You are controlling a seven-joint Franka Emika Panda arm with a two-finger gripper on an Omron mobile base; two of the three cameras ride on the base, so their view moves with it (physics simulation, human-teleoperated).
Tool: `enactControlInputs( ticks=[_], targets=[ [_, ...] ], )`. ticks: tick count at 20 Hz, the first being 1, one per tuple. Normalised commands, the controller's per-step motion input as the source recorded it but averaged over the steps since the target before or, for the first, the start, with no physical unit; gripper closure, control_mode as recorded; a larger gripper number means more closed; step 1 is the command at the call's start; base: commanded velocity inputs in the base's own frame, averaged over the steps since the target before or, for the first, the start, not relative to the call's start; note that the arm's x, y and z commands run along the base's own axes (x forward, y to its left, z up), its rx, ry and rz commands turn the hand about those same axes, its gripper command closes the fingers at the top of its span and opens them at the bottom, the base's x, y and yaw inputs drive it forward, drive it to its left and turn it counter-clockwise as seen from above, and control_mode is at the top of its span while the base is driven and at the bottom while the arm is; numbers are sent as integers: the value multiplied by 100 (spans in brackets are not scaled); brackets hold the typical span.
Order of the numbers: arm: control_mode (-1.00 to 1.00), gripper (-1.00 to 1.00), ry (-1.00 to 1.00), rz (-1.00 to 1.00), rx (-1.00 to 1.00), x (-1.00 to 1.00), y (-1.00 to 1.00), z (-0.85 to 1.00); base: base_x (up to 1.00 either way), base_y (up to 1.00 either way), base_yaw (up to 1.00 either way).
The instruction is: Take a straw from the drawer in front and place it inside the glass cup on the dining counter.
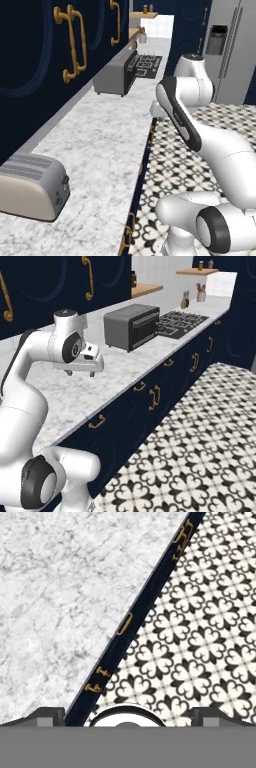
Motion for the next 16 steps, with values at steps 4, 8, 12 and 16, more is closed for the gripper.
enactControlInputs(
  ticks=[4,8,12,16],
  targets=[
    [-100,-100,1,-9,0,6,21,-27,6,12,-4],
    [-100,-100,-6,-2,12,1,-37,-86,0,0,0],
    [-100,-100,-9,0,35,0,-68,-100,0,0,0],
    [-100,-100,-6,0,25,-2,-18,-86,0,0,0]
  ],
)
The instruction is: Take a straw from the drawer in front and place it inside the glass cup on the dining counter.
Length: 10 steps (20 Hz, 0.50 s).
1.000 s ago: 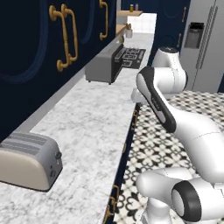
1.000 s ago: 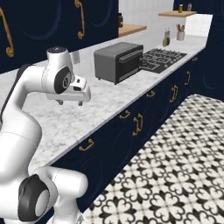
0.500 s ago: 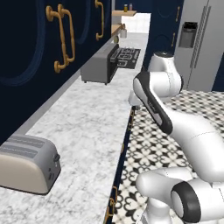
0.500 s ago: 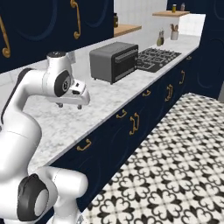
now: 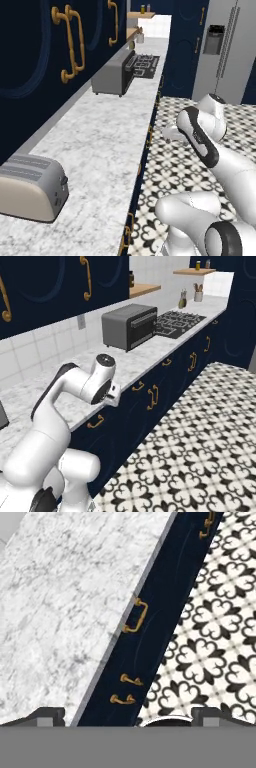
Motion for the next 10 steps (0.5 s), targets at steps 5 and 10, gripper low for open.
enactControlInputs(
  ticks=[5,10],
  targets=[
    [-100,-100,9,0,27,0,0,-71,0,0,0],
    [-100,-100,-2,7,29,6,-13,-71,0,0,0]
  ],
)
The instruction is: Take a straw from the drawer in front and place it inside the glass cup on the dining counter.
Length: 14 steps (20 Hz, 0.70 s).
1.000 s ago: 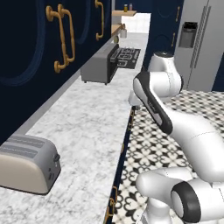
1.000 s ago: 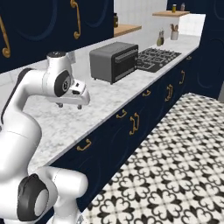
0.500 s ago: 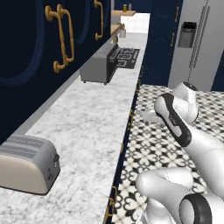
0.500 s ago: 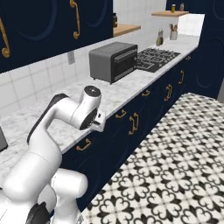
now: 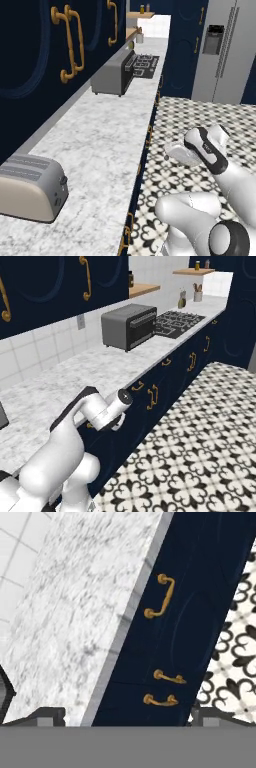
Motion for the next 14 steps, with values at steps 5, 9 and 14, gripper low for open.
enactControlInputs(
  ticks=[5,9,14],
  targets=[
    [-100,-100,-1,11,25,8,-2,-50,0,0,0],
    [-100,-100,4,8,20,5,0,-31,0,0,0],
    [-100,-100,2,3,17,41,0,-29,0,0,0]
  ],
)
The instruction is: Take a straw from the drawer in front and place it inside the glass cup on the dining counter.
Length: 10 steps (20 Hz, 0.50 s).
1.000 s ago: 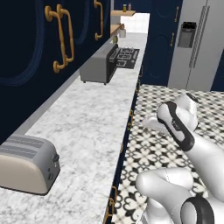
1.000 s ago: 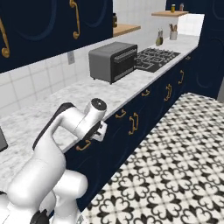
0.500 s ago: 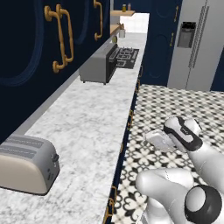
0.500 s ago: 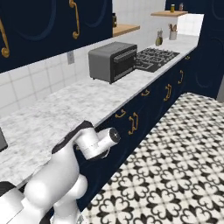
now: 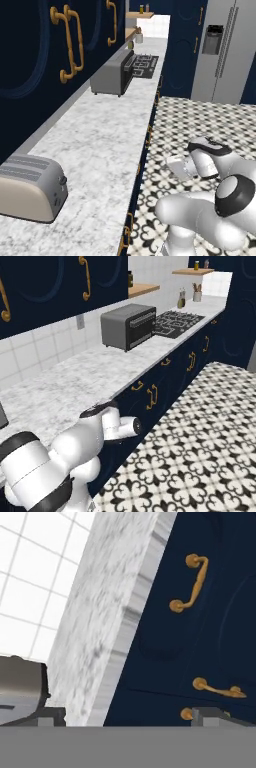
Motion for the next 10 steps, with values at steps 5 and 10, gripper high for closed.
enactControlInputs(
  ticks=[5,10],
  targets=[
    [-100,-100,5,1,12,50,0,-33,0,0,0],
    [-100,-100,4,0,10,43,1,-31,0,0,0]
  ],
)
